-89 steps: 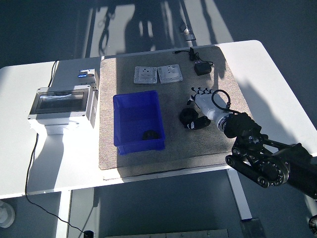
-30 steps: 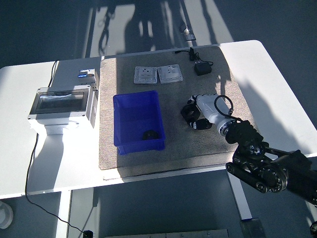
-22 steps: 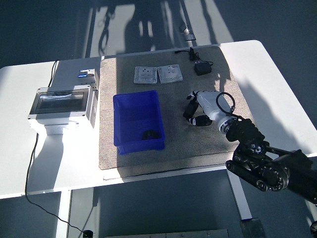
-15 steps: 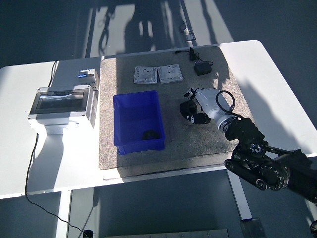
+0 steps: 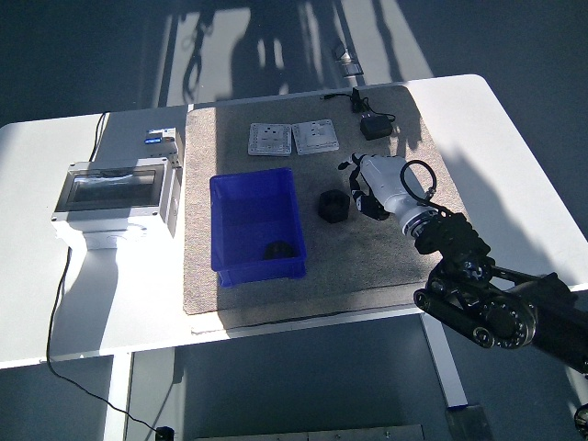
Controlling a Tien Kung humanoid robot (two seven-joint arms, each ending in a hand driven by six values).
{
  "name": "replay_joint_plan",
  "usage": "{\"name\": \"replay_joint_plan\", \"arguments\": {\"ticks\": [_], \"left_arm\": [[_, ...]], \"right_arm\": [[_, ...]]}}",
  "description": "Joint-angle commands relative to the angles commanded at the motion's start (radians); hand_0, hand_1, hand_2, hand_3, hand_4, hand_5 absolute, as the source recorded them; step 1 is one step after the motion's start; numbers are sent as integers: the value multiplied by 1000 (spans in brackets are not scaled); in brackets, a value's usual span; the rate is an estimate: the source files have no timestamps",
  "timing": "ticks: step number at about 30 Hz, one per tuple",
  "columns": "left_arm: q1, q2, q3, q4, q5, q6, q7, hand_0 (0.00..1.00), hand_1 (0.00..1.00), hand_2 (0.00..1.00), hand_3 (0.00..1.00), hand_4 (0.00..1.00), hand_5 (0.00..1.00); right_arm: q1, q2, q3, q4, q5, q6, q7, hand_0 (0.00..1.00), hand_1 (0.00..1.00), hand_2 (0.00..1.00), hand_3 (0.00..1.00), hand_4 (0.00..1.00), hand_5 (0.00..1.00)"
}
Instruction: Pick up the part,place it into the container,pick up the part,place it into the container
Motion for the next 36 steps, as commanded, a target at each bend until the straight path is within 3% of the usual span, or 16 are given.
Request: {"name": "replay_joint_plan", "arguments": {"ticks": [5, 6, 11, 12, 17, 18, 23, 25, 35, 36], "left_arm": [[-3, 0, -1, 0, 5, 0, 0, 605, 285, 467, 608, 632, 870], [-4, 1, -1, 0, 6, -1, 0, 605, 285, 467, 609, 632, 870], [-6, 2, -3, 0, 10, -1, 1, 605, 285, 467, 609, 632, 870], [-7, 3, -3, 0, 10, -1, 1, 605, 285, 467, 608, 631, 871], [-8, 4, -2, 0, 8, 0, 0, 605, 285, 467, 608, 631, 871], [-8, 4, -2, 0, 7, 1, 0, 606, 285, 466, 608, 632, 870], [-9, 5, -1, 0, 4, 4, -2, 606, 285, 466, 608, 632, 870], [-10, 4, 0, 0, 4, 4, -3, 605, 285, 467, 608, 631, 872], [-14, 3, -2, 0, 14, 2, -2, 605, 286, 467, 608, 631, 874], [-15, 3, -2, 0, 15, 2, -1, 605, 287, 467, 607, 629, 875]], "right_arm": [[27, 13, -1, -18, 1, 100, -50, 561, 332, 595, 661, 406, 2], [34, 18, -4, -24, 1, 114, -55, 790, 844, 992, 998, 998, 418], [68, 40, -17, -52, 9, 163, -74, 790, 844, 992, 998, 998, 418], [72, 43, -19, -54, 11, 167, -76, 975, 998, 998, 998, 998, 600], [83, 53, -18, -59, 21, 177, -83, 975, 998, 998, 998, 998, 600], [84, 54, -19, -60, 23, 178, -85, 998, 998, 998, 998, 998, 672], [87, 63, -36, -70, 34, 185, -91, 998, 998, 998, 998, 998, 672], [89, 69, -49, -78, 40, 186, -91, 998, 998, 998, 998, 998, 717], [91, 103, -122, -143, 83, 154, -86, 998, 998, 998, 998, 998, 723], [90, 105, -126, -147, 82, 148, -86, 954, 813, 879, 998, 998, 606]]}}
